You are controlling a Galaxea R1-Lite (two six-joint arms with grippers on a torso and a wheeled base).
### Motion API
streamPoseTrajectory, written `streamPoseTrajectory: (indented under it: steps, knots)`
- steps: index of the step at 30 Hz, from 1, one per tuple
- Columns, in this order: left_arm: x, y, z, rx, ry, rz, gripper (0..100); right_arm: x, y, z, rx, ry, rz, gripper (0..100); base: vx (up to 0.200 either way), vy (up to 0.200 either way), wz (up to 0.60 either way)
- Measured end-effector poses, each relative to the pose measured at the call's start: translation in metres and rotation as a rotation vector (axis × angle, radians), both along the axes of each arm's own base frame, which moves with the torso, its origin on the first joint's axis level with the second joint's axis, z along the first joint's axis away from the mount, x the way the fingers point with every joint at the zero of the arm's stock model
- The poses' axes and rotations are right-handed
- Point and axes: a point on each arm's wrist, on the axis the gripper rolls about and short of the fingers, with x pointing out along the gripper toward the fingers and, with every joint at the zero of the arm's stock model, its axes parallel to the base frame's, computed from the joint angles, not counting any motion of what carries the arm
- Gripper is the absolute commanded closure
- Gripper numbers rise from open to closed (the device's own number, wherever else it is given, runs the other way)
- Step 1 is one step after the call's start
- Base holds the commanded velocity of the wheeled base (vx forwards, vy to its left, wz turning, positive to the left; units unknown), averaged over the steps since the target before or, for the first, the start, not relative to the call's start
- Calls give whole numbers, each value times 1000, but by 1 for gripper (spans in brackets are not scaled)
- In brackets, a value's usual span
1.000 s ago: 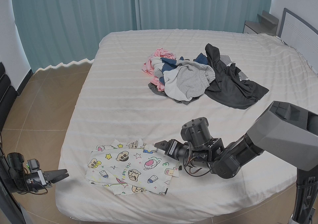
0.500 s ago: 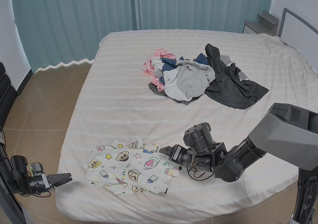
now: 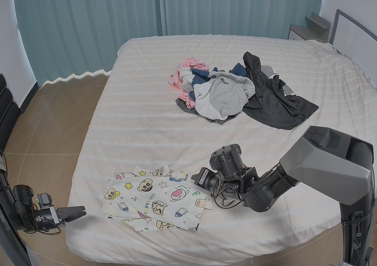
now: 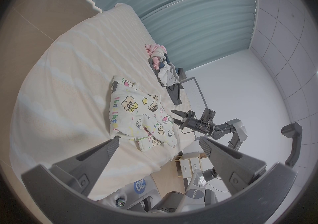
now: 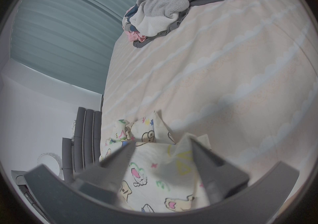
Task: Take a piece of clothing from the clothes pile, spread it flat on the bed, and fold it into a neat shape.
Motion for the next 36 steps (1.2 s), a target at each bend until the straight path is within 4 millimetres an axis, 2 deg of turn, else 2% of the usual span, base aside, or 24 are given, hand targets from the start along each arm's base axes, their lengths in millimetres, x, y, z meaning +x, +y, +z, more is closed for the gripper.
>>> streamPoseTrajectory:
  steps: [7,17,26,27,36]
  knots:
    - [0,0,0,1,-1,0,0,4,2,-1,-12,-26,-27,100,0,0,0]
    - [-1,-1,0,8,-8,-4,0,17,-1,22,3,-105,-33,100,0,0,0]
    - [-1,-2,-3,17,-14,-14,0,24,4,19,-15,-129,-10,100,0,0,0]
    - [-1,-3,-3,16,-13,-14,0,25,5,19,-14,-132,-11,0,0,0,0]
    - [-1,-3,-4,15,-11,-16,0,26,3,17,-40,-144,-7,0,0,0,0]
